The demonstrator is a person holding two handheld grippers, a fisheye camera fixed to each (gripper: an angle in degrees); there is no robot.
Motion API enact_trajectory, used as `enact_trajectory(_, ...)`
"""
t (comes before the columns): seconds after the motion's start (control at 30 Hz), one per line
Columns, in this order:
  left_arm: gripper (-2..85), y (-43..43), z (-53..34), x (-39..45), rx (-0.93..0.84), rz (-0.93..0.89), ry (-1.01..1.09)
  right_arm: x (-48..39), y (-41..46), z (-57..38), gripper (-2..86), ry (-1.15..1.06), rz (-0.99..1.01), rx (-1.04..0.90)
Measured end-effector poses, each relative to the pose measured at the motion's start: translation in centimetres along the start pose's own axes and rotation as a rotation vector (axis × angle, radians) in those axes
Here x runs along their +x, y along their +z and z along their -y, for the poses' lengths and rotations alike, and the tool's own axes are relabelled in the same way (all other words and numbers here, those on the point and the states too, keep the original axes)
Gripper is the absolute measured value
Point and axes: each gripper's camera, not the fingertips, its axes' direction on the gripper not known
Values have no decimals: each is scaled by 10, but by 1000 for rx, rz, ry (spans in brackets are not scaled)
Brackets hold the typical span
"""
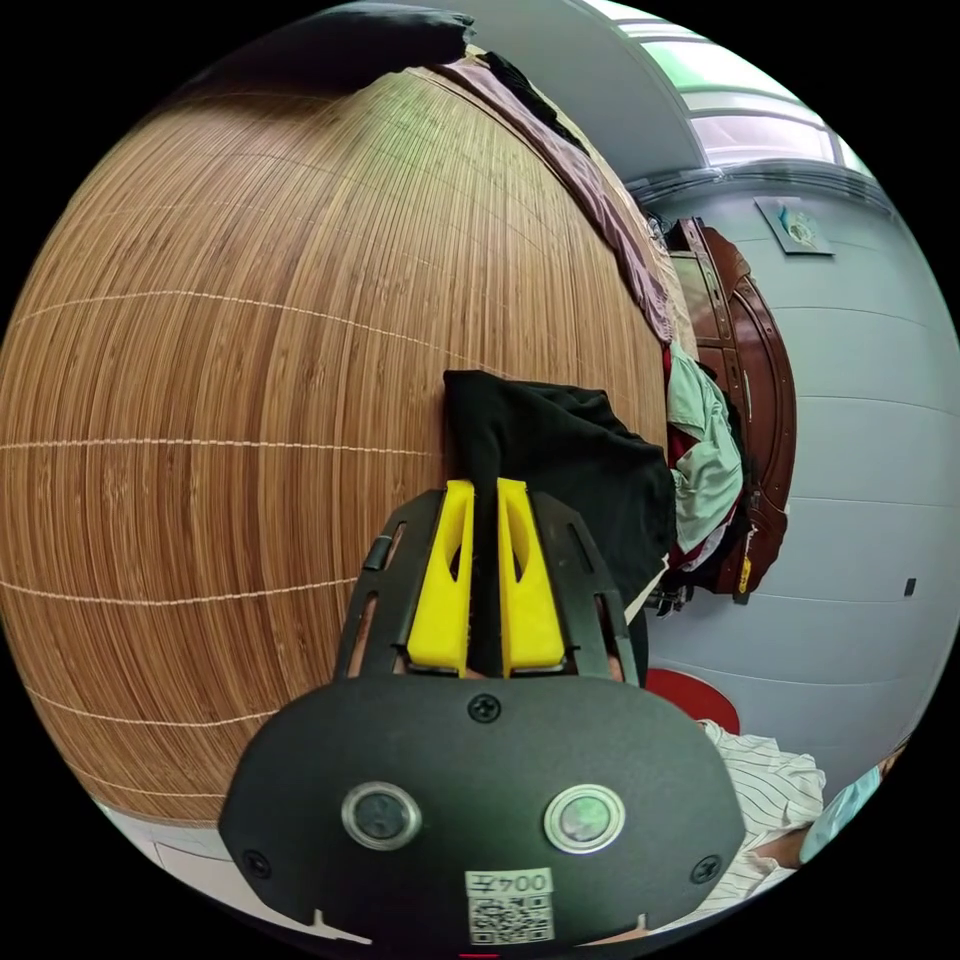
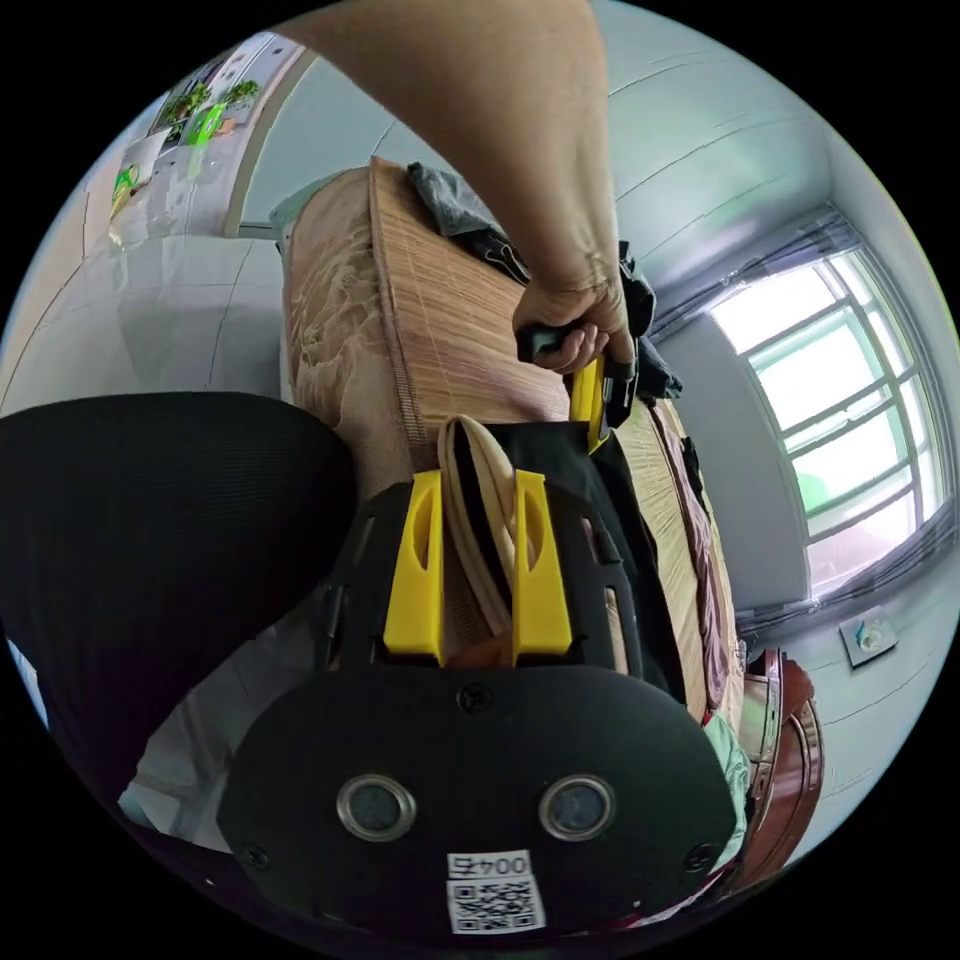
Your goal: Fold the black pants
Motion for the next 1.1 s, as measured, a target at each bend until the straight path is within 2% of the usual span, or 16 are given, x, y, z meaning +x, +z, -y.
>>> enact_trajectory(0.1,28,-1,-1,6,8,0,-8,-3,-2,5,43,29,-47,-17)
enact_trajectory(0.3,29,-12,0,37,11,42,22,13,-38,-1,38,181,-116,72)
enact_trajectory(0.47,29,-31,-2,80,48,-7,35,39,-73,-22,37,360,-168,140)
enact_trajectory(0.77,29,-38,-14,232,97,51,178,100,-143,-94,37,682,-223,231)
enact_trajectory(1.1,27,61,-12,398,39,156,281,179,-194,-234,40,1096,-184,241)
